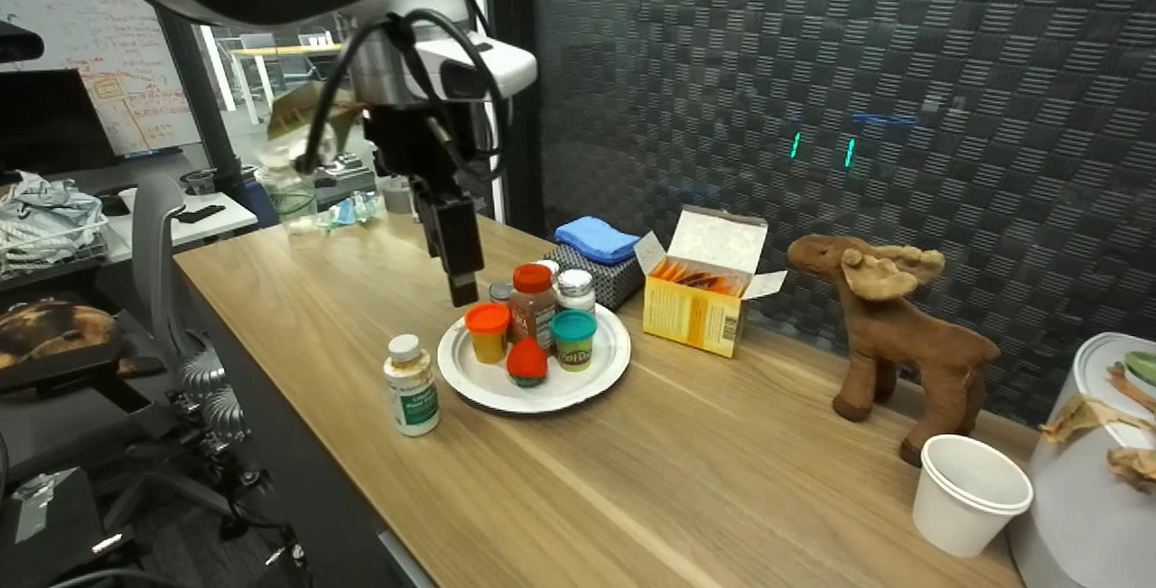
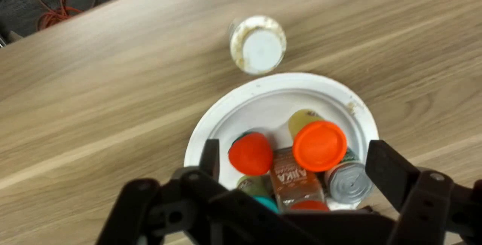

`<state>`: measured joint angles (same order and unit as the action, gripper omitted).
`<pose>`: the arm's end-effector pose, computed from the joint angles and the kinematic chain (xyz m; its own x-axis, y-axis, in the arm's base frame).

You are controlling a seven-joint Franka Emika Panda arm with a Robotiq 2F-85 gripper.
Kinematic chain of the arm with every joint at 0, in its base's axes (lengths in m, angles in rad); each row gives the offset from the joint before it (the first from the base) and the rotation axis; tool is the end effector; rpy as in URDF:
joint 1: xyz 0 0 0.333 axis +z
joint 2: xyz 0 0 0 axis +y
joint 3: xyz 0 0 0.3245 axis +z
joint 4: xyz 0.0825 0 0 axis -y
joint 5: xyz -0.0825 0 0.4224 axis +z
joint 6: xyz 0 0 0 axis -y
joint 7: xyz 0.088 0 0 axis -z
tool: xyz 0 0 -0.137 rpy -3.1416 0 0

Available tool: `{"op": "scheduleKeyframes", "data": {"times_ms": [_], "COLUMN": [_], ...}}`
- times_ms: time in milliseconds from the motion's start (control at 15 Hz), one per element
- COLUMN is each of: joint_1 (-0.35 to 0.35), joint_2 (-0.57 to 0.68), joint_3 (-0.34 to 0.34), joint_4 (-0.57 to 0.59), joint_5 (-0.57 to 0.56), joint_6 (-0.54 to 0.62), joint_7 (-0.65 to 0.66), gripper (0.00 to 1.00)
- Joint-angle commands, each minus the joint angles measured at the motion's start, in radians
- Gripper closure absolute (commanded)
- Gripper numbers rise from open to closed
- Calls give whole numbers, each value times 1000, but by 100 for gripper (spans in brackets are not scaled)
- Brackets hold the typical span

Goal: Place the bottles and the strawberry on the white plate

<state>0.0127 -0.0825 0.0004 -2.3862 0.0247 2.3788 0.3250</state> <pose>0.5226 0.0076 0.3119 0.9439 -0.3238 0.0651 -0.3217 -0.9460 -0.0413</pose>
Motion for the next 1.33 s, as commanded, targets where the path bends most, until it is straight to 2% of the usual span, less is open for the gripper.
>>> {"op": "scheduleKeyframes", "data": {"times_ms": [0,267,533,800,867,933,1267], "joint_1": [17,13,-1,-4,-4,-6,-13], "joint_2": [-83,-71,-54,-40,-34,-29,3], "joint_3": [51,78,78,73,71,70,57], "joint_4": [-83,-115,-119,-111,-109,-105,-79], "joint_5": [-22,-34,-112,-122,-116,-118,-127], "joint_6": [-42,-60,-60,-60,-60,-61,-65], "joint_7": [88,125,169,164,157,154,141], "gripper": [0,0,0,0,25,26,65]}}
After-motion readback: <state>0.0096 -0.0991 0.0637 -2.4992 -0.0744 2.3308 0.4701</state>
